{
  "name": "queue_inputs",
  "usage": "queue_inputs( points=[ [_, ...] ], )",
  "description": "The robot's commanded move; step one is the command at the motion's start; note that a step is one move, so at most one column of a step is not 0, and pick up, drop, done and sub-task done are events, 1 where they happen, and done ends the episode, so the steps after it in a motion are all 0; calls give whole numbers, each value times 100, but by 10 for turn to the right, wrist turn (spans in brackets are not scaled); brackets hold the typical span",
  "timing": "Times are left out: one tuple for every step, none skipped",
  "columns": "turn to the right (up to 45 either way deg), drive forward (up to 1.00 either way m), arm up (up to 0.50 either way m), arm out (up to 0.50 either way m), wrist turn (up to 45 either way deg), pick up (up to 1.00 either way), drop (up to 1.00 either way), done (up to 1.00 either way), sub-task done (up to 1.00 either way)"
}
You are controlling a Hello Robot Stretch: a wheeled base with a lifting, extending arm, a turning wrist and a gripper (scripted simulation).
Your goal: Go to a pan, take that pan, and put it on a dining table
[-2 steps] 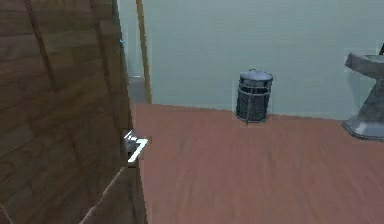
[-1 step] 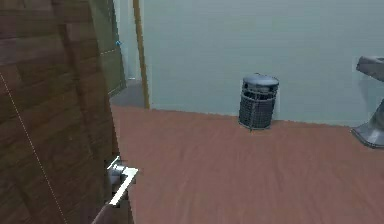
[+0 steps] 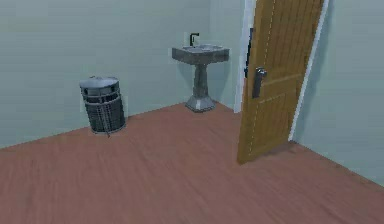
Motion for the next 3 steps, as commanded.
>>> queue_inputs(
  points=[
    [0, 45, 0, 0, 0, 0, 0, 0, 0],
    [-90, 0, 0, 0, 0, 0, 0, 0, 0],
    [0, 100, 0, 0, 0, 0, 0, 0, 0]
  ],
)
